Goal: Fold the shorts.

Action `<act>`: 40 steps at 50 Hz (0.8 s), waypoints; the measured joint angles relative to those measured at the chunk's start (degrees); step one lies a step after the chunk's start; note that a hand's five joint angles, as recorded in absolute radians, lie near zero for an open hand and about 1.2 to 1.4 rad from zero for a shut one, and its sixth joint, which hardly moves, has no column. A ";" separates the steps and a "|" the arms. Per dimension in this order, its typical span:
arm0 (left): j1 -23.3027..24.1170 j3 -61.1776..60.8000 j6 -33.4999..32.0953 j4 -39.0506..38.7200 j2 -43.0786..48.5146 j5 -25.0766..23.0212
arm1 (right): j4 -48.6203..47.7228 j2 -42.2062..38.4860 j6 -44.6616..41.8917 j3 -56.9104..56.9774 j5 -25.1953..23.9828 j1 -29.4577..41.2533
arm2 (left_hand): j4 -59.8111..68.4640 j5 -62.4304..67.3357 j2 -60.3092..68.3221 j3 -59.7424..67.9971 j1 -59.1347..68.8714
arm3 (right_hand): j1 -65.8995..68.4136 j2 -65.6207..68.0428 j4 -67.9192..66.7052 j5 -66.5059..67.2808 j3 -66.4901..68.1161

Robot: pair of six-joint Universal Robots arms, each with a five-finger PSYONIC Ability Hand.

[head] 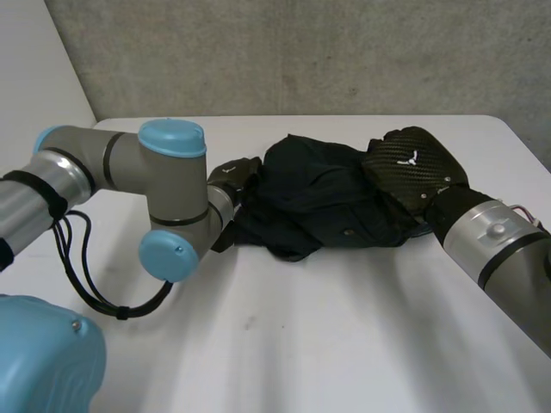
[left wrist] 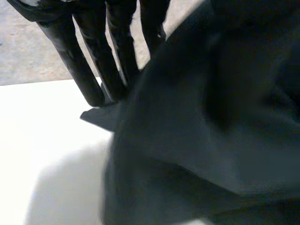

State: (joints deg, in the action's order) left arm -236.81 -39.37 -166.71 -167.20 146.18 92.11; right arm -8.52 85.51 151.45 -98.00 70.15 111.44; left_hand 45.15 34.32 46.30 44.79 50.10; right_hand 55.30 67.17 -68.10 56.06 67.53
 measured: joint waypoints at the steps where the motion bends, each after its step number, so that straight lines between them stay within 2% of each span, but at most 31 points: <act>1: -0.14 0.32 -0.17 0.04 0.47 0.82 | -0.25 0.42 -0.09 -0.31 0.03 -0.14 | 11.64 11.42 11.42 11.59 11.43 | 0.00 0.00 0.00 0.00 0.00; 5: -0.60 0.34 -1.39 0.93 0.95 2.69 | -0.67 1.20 0.13 -0.32 0.43 -0.68 | 22.98 20.13 21.24 22.56 15.78 | 0.00 0.00 0.00 0.00 0.00; 11: -0.93 -3.21 -6.30 5.10 -3.18 3.53 | 0.03 1.23 0.89 1.59 1.49 -1.24 | 23.27 20.13 21.63 23.14 15.77 | 0.00 0.00 0.00 0.00 0.00; 20: -1.54 -18.50 -15.27 6.13 -29.97 3.42 | 4.09 1.37 6.19 10.02 5.71 -1.39 | 23.29 20.13 21.68 23.14 15.77 | 0.00 0.00 -0.02 0.00 0.00; 23: -1.78 -22.80 -18.21 5.42 -40.17 3.32 | 7.99 1.97 8.76 14.44 6.85 -1.49 | 23.29 20.13 21.77 23.27 15.78 | 0.00 0.00 -0.02 0.00 0.00; 29: -1.76 -28.15 -24.93 5.08 -54.70 3.20 | 19.13 2.98 10.87 22.41 7.04 -1.82 | 23.51 20.13 21.91 23.42 15.77 | 0.00 0.00 -0.02 0.00 0.00; 34: -1.57 -31.48 -30.50 5.32 -59.61 3.19 | 28.79 2.83 9.53 27.03 6.41 -2.00 | 23.54 20.13 21.96 23.43 15.77 | 0.00 0.00 -0.02 0.00 0.00; 40: -1.53 -35.33 -35.15 5.21 -57.13 3.32 | 36.56 0.13 4.94 28.96 6.01 -1.55 | 23.54 20.13 22.01 23.43 15.77 | 0.00 0.00 -0.04 0.00 0.00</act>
State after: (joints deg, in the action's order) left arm -238.34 -74.70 -201.86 -161.99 89.05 95.43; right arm 28.04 85.63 156.39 -69.04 76.17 109.89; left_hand 68.69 54.45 68.30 68.22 65.87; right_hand 55.30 67.17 -68.14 56.06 67.53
